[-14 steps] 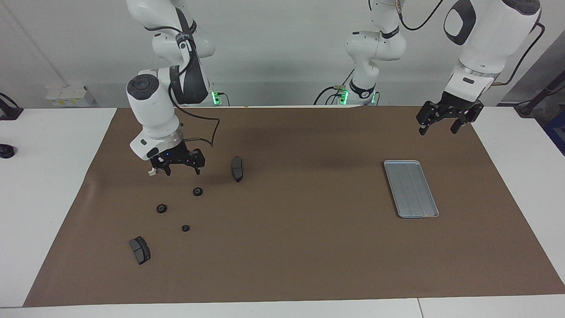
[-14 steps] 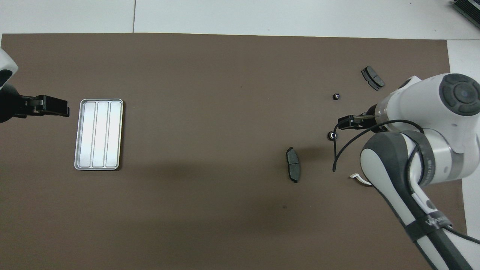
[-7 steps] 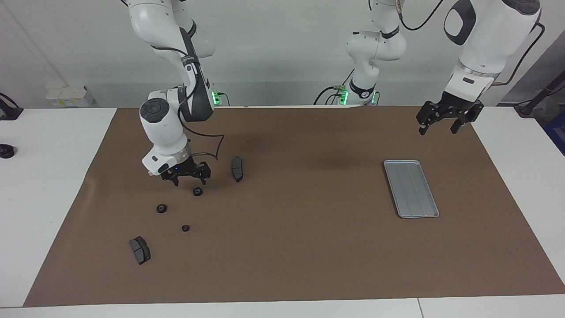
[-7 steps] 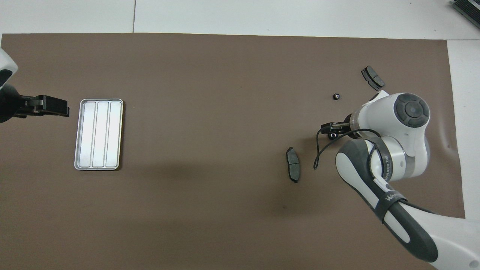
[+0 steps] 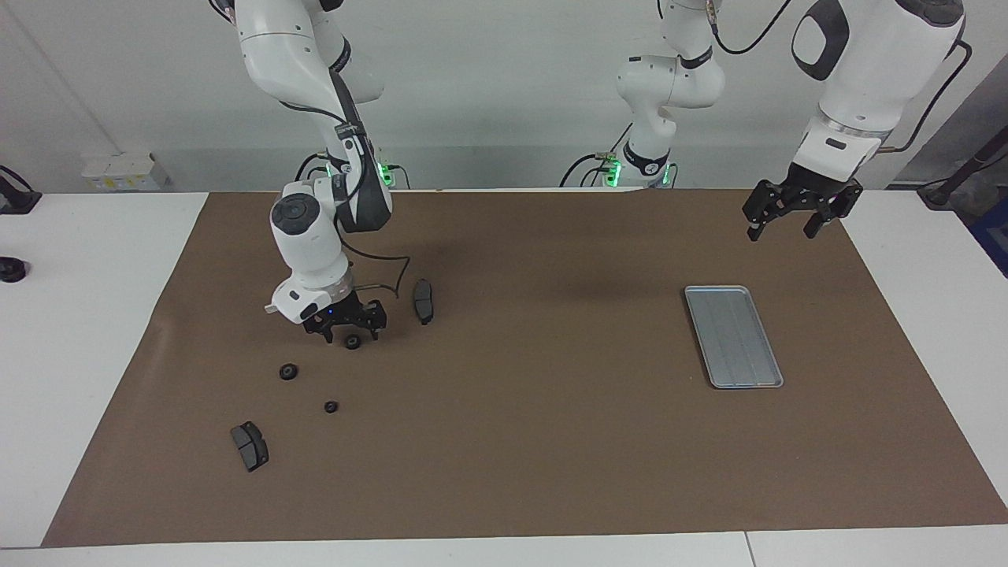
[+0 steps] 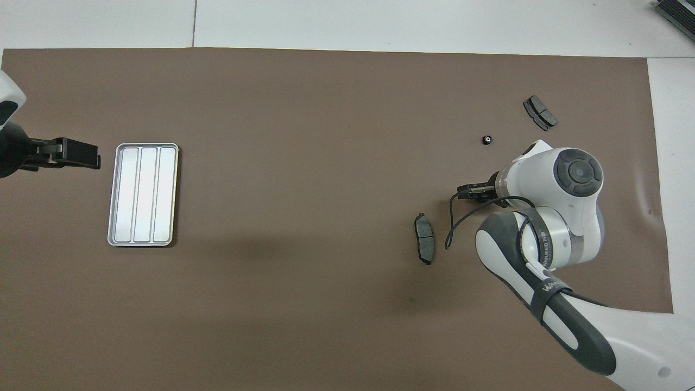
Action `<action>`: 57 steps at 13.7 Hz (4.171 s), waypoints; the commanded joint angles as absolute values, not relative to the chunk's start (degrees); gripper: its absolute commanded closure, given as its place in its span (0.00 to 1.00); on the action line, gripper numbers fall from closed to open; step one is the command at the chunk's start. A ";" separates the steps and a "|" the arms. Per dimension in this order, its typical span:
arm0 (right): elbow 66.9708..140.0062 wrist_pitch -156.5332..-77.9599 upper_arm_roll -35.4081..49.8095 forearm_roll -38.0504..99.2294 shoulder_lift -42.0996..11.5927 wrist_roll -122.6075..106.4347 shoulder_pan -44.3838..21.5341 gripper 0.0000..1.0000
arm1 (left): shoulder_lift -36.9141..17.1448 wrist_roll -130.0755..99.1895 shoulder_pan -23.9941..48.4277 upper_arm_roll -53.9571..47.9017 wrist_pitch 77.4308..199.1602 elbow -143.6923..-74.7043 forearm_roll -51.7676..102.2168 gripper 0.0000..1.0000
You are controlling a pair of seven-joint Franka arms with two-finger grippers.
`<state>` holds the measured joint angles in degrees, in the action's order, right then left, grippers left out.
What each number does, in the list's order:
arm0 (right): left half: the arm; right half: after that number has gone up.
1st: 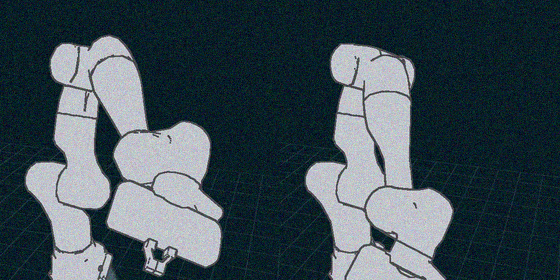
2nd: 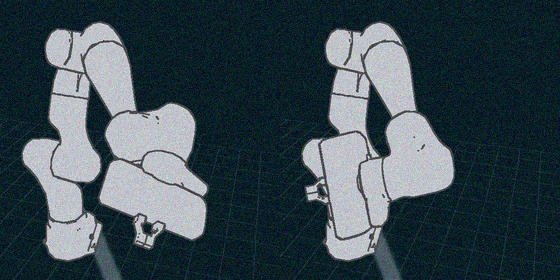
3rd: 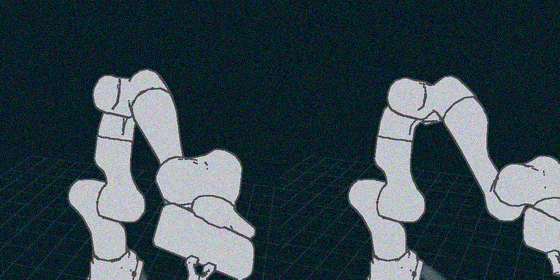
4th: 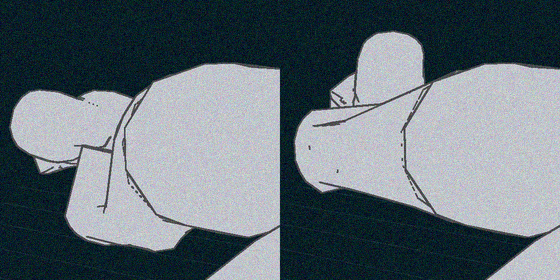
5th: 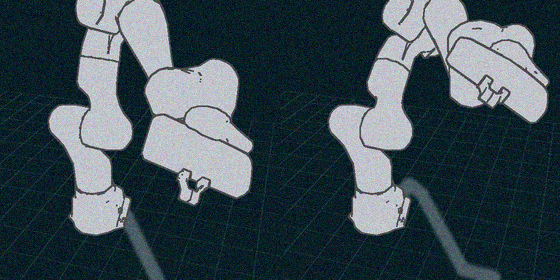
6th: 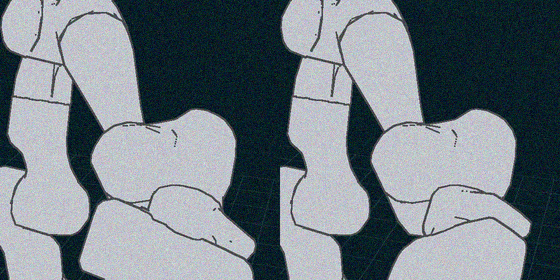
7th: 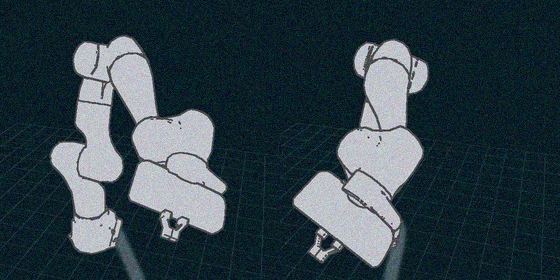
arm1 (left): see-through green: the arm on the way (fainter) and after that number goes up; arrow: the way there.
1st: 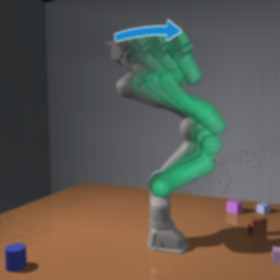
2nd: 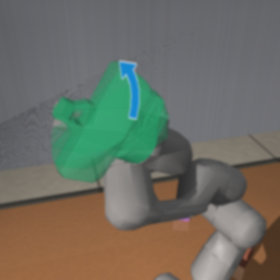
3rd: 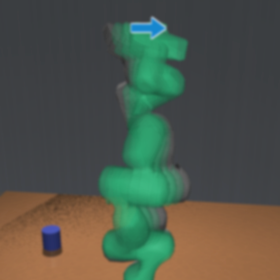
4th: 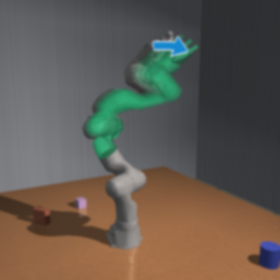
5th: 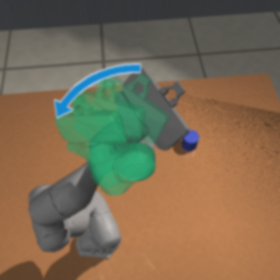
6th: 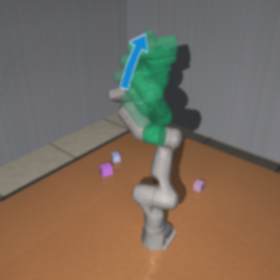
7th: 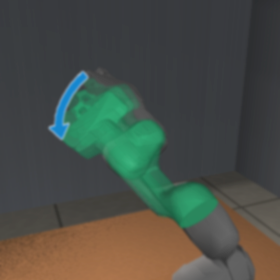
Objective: Pick bearing gear from pile to tray
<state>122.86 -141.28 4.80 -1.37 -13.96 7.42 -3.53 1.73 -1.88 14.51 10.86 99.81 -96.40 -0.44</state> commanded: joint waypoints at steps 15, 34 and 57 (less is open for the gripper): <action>116.39 -135.28 5.27 -0.18 -11.86 12.80 -8.15 1.00 | 3.16 -2.29 14.24 10.72 100.02 -98.00 -1.41 0.00; 82.97 -129.11 5.10 -6.76 -36.99 53.35 -36.29 1.00 | 3.34 -2.02 11.69 10.55 99.76 -98.61 -1.32 0.00; 107.74 -125.96 5.19 -5.46 -9.77 32.98 -14.52 0.00 | -10.53 -31.45 34.88 9.76 113.25 -97.19 -0.62 0.00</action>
<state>103.01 -126.45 4.42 -6.99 -13.59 37.55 -17.61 -7.21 -29.03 33.04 8.83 108.40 -97.42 -0.45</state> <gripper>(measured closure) 0.000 0.000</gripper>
